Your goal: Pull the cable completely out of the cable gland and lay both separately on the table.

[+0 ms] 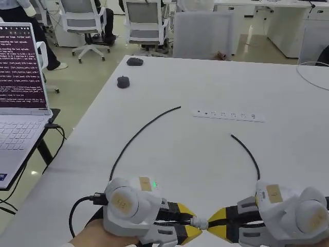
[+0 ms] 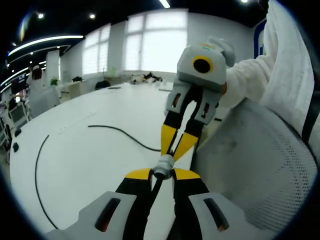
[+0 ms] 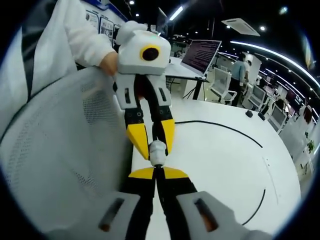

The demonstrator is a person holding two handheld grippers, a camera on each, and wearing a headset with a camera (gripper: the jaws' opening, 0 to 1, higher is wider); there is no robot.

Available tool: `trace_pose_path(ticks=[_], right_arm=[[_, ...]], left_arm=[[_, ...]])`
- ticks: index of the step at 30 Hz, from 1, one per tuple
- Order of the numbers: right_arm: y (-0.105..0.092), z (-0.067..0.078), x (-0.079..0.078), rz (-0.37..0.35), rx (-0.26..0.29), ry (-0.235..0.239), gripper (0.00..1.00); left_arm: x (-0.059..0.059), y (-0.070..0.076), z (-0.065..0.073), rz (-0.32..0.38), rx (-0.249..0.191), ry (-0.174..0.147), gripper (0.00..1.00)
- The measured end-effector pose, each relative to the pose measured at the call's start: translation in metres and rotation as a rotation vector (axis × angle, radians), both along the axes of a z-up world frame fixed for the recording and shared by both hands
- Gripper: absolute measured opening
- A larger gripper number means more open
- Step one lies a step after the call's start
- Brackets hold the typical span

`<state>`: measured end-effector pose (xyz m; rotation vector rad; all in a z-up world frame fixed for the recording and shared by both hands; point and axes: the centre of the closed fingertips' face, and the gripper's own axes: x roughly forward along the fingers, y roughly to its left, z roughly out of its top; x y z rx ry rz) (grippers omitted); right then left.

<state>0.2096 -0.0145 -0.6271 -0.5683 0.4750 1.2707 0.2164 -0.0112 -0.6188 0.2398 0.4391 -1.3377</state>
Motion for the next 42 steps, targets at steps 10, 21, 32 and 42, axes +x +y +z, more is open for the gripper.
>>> trace_pose_path(ticks=[10, 21, 32, 42], right_arm=[[-0.003, 0.005, -0.009, -0.002, 0.038, 0.026, 0.07], [-0.060, 0.017, -0.002, -0.088, 0.002, 0.006, 0.15], [-0.106, 0.067, -0.018, -0.194, 0.094, -0.044, 0.25], [-0.150, 0.108, -0.038, -0.190, -0.063, -0.063, 0.21]], left_arm=[[-0.009, 0.004, 0.009, -0.021, -0.016, 0.007, 0.15], [-0.020, 0.009, 0.009, -0.037, -0.003, -0.004, 0.15], [-0.025, 0.012, 0.028, -0.015, -0.091, 0.002, 0.16], [-0.019, 0.015, 0.041, 0.011, -0.170, 0.013, 0.16]])
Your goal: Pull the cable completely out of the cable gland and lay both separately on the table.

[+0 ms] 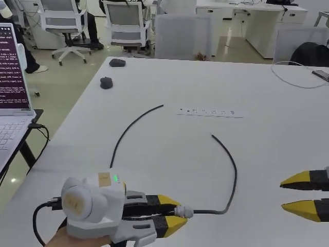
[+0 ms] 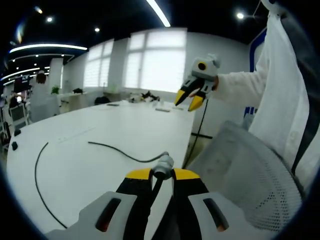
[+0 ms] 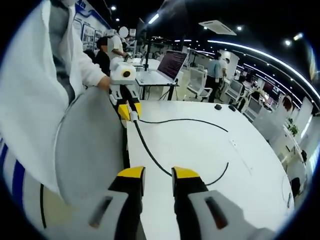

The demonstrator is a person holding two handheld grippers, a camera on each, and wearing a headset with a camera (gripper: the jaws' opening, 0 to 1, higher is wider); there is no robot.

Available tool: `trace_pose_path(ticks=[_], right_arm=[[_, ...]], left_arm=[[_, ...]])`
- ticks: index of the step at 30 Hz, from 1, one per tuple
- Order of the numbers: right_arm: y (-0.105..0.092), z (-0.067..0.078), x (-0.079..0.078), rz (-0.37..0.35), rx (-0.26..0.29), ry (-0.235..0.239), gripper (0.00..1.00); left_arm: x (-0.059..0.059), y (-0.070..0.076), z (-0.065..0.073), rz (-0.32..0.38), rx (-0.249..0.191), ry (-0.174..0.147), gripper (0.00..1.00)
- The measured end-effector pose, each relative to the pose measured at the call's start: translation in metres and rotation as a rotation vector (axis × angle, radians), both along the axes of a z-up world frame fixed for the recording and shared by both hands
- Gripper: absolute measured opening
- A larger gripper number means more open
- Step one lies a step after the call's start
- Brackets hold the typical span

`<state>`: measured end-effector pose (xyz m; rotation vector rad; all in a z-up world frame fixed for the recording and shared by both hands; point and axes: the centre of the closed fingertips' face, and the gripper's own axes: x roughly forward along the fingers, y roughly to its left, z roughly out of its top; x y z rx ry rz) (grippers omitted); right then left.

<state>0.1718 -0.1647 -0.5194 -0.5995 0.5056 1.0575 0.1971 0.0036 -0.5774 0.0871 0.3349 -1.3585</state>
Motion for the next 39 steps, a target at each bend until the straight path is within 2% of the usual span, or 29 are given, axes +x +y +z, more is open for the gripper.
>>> trace_pose_path(ticks=[1, 3, 5, 8, 9, 11, 12, 16, 19, 20, 23, 24, 25, 27, 29, 30, 32, 39], right_arm=[[-0.004, 0.006, 0.001, 0.014, -0.013, -0.025, 0.22], [-0.009, 0.020, 0.001, -0.029, 0.061, 0.020, 0.24], [-0.011, 0.025, 0.007, -0.044, 0.067, 0.008, 0.25], [0.013, 0.024, 0.011, -0.011, 0.084, -0.005, 0.28], [0.023, 0.024, 0.013, -0.001, 0.103, -0.009, 0.30], [0.052, 0.027, 0.015, 0.040, 0.189, -0.007, 0.33], [0.062, 0.026, 0.016, 0.054, 0.212, -0.006, 0.34], [0.104, 0.016, 0.021, 0.115, 0.264, 0.022, 0.35], [0.127, 0.011, 0.023, 0.156, 0.300, 0.058, 0.35], [0.135, 0.010, 0.024, 0.168, 0.330, 0.084, 0.35], [0.145, 0.009, 0.031, 0.159, 0.385, 0.142, 0.35], [0.149, 0.012, 0.032, 0.162, 0.429, 0.181, 0.34], [0.150, 0.013, 0.032, 0.163, 0.441, 0.193, 0.33], [0.156, 0.022, 0.033, 0.169, 0.525, 0.260, 0.32], [0.160, 0.025, 0.031, 0.175, 0.559, 0.326, 0.31], [0.160, 0.025, 0.032, 0.175, 0.566, 0.337, 0.31], [0.163, 0.025, 0.032, 0.176, 0.588, 0.389, 0.28], [0.169, 0.026, 0.038, 0.190, 0.609, 0.420, 0.13]], left_arm=[[0.000, 0.001, 0.001, 0.004, -0.006, 0.003, 0.16], [0.002, 0.002, 0.003, 0.006, -0.015, 0.004, 0.16], [0.004, 0.001, 0.006, 0.010, -0.029, 0.007, 0.16], [0.008, -0.001, 0.015, 0.021, -0.056, 0.022, 0.16], [0.008, -0.002, 0.021, 0.013, -0.061, 0.015, 0.16], [0.007, -0.005, 0.033, -0.005, -0.060, -0.002, 0.16], [0.008, -0.006, 0.038, -0.012, -0.064, -0.009, 0.16], [0.009, -0.014, 0.055, -0.051, -0.058, -0.029, 0.16], [0.011, -0.017, 0.063, -0.066, -0.045, -0.057, 0.16], [0.012, -0.018, 0.067, -0.071, -0.042, -0.067, 0.16], [0.013, -0.017, 0.072, -0.096, -0.009, -0.128, 0.16], [0.012, -0.017, 0.074, -0.107, 0.002, -0.149, 0.16], [0.012, -0.017, 0.075, -0.110, 0.005, -0.155, 0.16], [0.013, -0.016, 0.078, -0.121, 0.017, -0.196, 0.16], [0.012, -0.015, 0.081, -0.132, 0.028, -0.230, 0.16], [0.014, -0.014, 0.081, -0.141, 0.040, -0.258, 0.16], [0.015, -0.013, 0.083, -0.143, 0.045, -0.286, 0.16], [0.019, -0.010, 0.089, -0.145, 0.029, -0.323, 0.16]])
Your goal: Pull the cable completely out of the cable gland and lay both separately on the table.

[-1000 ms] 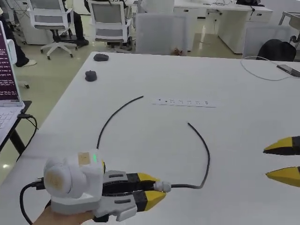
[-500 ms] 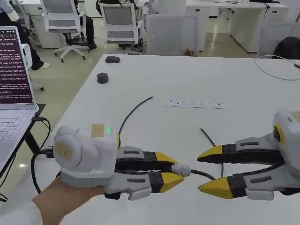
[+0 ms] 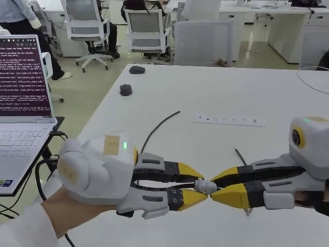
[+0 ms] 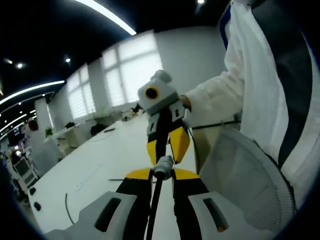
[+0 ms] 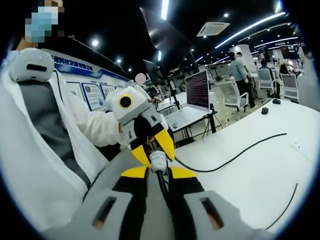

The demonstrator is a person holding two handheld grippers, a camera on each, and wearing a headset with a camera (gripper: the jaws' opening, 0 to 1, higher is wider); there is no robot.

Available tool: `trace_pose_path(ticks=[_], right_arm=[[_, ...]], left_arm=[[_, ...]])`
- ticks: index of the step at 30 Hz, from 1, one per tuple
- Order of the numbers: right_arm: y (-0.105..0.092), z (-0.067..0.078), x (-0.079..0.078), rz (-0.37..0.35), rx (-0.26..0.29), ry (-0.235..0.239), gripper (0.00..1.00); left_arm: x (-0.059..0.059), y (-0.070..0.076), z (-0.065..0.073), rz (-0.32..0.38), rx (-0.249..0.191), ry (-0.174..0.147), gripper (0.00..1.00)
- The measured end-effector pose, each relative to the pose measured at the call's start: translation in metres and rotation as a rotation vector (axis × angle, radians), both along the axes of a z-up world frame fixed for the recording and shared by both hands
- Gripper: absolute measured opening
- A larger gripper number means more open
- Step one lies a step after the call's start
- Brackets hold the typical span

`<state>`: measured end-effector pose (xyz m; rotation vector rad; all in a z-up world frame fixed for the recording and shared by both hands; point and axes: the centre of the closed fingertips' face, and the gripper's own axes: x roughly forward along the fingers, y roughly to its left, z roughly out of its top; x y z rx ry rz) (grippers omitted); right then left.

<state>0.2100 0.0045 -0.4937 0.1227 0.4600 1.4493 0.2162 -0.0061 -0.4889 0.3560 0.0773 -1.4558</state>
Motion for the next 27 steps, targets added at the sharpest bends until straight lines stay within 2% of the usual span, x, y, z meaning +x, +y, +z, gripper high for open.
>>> trace_pose_path(ticks=[4, 6, 7, 9, 10, 13, 16, 17, 20, 23, 24, 25, 27], right_arm=[[0.002, 0.002, 0.000, -0.002, 0.019, 0.023, 0.12], [0.002, 0.003, -0.001, -0.009, 0.041, 0.065, 0.12], [0.002, 0.004, -0.001, -0.012, 0.043, 0.068, 0.12], [0.001, 0.006, -0.001, -0.014, 0.048, 0.094, 0.11], [0.001, 0.009, -0.003, -0.010, 0.055, 0.139, 0.11], [0.000, 0.013, -0.003, 0.003, 0.062, 0.137, 0.11], [0.000, 0.016, -0.005, 0.020, 0.054, 0.149, 0.11], [0.000, 0.016, -0.005, 0.027, 0.055, 0.155, 0.10], [-0.001, 0.020, -0.007, 0.040, 0.074, 0.168, 0.10], [-0.002, 0.021, -0.009, 0.048, 0.059, 0.154, 0.10], [-0.002, 0.021, -0.009, 0.049, 0.059, 0.155, 0.10], [-0.003, 0.021, -0.008, 0.047, 0.060, 0.159, 0.10], [-0.003, 0.022, -0.005, 0.026, 0.060, 0.150, 0.10]], left_arm=[[0.002, -0.001, 0.001, 0.006, -0.003, -0.007, 0.16], [0.001, -0.001, 0.002, 0.013, -0.012, -0.001, 0.16], [0.001, -0.001, 0.002, 0.018, -0.016, 0.000, 0.16], [0.001, -0.002, 0.005, 0.032, -0.035, 0.030, 0.16], [0.000, -0.003, 0.008, 0.027, -0.056, 0.053, 0.17], [-0.002, -0.002, 0.013, 0.019, -0.087, 0.087, 0.17], [-0.003, -0.003, 0.015, 0.009, -0.096, 0.106, 0.16], [-0.005, -0.003, 0.016, 0.001, -0.101, 0.121, 0.16], [-0.006, -0.004, 0.022, -0.020, -0.144, 0.199, 0.16], [-0.006, -0.004, 0.021, -0.031, -0.145, 0.247, 0.16], [-0.006, -0.005, 0.022, -0.030, -0.148, 0.279, 0.16], [-0.005, -0.004, 0.021, -0.022, -0.152, 0.326, 0.16], [0.000, -0.005, 0.020, 0.011, -0.145, 0.401, 0.15]])
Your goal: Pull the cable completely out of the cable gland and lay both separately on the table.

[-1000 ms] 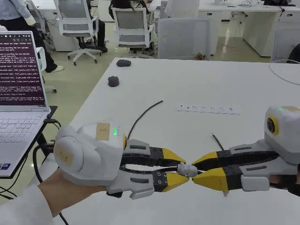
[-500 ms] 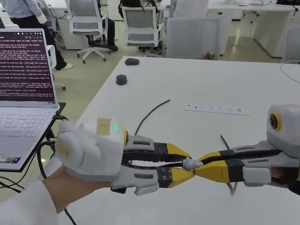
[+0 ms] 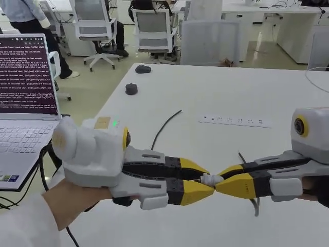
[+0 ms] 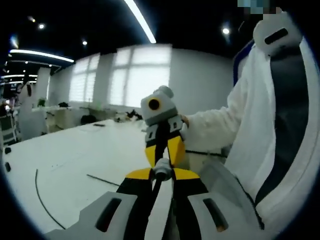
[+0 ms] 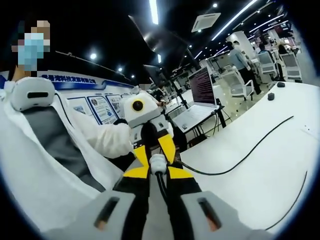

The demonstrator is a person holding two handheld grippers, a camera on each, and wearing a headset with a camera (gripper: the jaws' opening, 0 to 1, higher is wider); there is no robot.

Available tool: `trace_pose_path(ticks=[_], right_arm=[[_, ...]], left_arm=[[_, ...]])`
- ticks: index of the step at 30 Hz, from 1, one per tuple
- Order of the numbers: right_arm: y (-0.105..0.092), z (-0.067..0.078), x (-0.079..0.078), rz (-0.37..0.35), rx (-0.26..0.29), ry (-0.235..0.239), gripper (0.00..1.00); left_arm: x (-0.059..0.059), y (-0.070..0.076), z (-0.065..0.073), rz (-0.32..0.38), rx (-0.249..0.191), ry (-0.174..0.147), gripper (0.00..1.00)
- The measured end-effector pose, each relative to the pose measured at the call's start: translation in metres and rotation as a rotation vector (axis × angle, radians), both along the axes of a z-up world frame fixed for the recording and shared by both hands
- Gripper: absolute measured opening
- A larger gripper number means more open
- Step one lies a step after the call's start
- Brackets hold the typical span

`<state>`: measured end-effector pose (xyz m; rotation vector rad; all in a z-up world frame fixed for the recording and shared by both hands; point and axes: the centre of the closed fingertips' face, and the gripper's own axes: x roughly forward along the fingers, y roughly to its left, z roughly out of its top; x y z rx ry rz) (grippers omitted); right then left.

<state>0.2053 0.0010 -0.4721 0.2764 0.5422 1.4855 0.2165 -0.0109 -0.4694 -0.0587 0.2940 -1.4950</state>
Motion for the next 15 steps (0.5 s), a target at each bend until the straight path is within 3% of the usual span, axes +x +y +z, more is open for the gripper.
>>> trace_pose_path(ticks=[2, 4, 5, 8, 9, 12, 15], right_arm=[[-0.0018, -0.0015, 0.0027, -0.015, -0.016, -0.042, 0.09], [-0.0021, -0.0025, 0.0015, -0.011, -0.021, -0.060, 0.09], [-0.0027, -0.0022, 0.0004, -0.010, -0.019, -0.069, 0.09], [-0.0044, 0.0004, -0.0016, -0.009, -0.016, -0.123, 0.08], [-0.0046, 0.0012, -0.0018, -0.011, -0.017, -0.134, 0.08], [-0.0048, 0.0001, -0.0021, -0.004, -0.035, -0.211, 0.08], [-0.0037, -0.0012, -0.0047, 0.005, -0.038, -0.276, 0.08]], left_arm=[[0.0034, -0.0013, -0.0008, 0.000, 0.001, 0.010, 0.14], [0.0027, -0.0010, -0.0037, -0.001, 0.012, 0.043, 0.14], [0.0015, -0.0007, -0.0038, -0.001, 0.009, 0.079, 0.14], [-0.0001, -0.0015, -0.0031, -0.004, 0.001, 0.104, 0.13], [-0.0010, -0.0012, -0.0028, -0.002, -0.004, 0.148, 0.13], [-0.0008, -0.0007, -0.0050, -0.010, 0.005, 0.164, 0.13], [-0.0028, 0.0001, -0.0083, -0.020, 0.011, 0.204, 0.13]])
